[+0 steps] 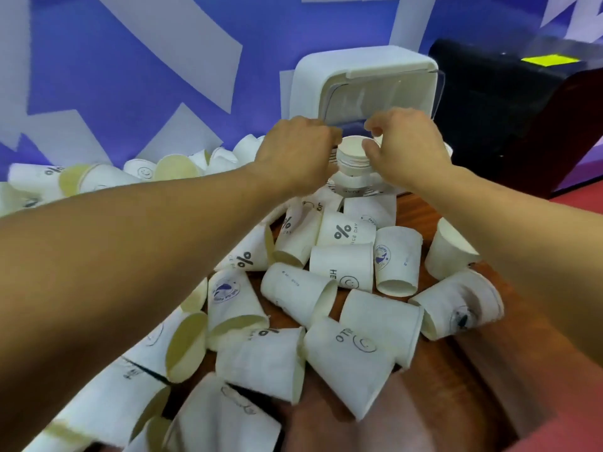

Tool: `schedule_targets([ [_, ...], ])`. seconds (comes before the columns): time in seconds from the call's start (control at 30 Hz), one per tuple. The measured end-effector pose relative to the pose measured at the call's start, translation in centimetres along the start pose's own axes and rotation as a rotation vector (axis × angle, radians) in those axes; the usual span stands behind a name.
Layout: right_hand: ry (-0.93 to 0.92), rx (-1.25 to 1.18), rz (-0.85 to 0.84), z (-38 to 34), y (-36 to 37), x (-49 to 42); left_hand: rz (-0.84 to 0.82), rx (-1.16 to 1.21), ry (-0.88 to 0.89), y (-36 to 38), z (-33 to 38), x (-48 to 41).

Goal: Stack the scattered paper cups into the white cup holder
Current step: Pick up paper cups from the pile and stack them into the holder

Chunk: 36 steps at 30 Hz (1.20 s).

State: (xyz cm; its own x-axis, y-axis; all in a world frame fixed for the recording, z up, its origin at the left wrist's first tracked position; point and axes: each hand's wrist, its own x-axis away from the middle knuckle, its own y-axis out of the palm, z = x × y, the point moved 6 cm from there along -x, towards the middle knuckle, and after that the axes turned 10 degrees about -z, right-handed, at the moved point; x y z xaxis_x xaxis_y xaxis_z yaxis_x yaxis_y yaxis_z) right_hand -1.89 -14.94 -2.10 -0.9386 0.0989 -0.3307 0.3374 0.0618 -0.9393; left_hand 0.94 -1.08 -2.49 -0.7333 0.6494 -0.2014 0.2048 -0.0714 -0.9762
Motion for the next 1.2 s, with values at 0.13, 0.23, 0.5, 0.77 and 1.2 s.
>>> schedule_targets([
  [0.13, -0.083, -0.123, -0.014, -4.9, -2.5, 2.3, 0.001, -0.051, -0.040, -3.1, -2.1, 4.7],
  [0.23, -0.181, -0.196, -0.010, -9.1, -4.3, 4.4, -0.038, -0.053, -0.104, -5.2, -4.4, 8.9],
  [0.5, -0.380, -0.230, -0.044, -19.5, -6.7, 10.8, -0.082, -0.067, -0.276, -9.1, -9.4, 21.2],
  [0.77, -0.422, -0.212, -0.107, -26.2, -6.4, 13.9, -0.126, -0.090, -0.452, -11.2, -15.2, 30.9],
  [1.2, -0.332, -0.151, -0.186, -29.5, -1.6, 10.2, -0.182, -0.049, -0.543, -8.1, -22.6, 33.5],
])
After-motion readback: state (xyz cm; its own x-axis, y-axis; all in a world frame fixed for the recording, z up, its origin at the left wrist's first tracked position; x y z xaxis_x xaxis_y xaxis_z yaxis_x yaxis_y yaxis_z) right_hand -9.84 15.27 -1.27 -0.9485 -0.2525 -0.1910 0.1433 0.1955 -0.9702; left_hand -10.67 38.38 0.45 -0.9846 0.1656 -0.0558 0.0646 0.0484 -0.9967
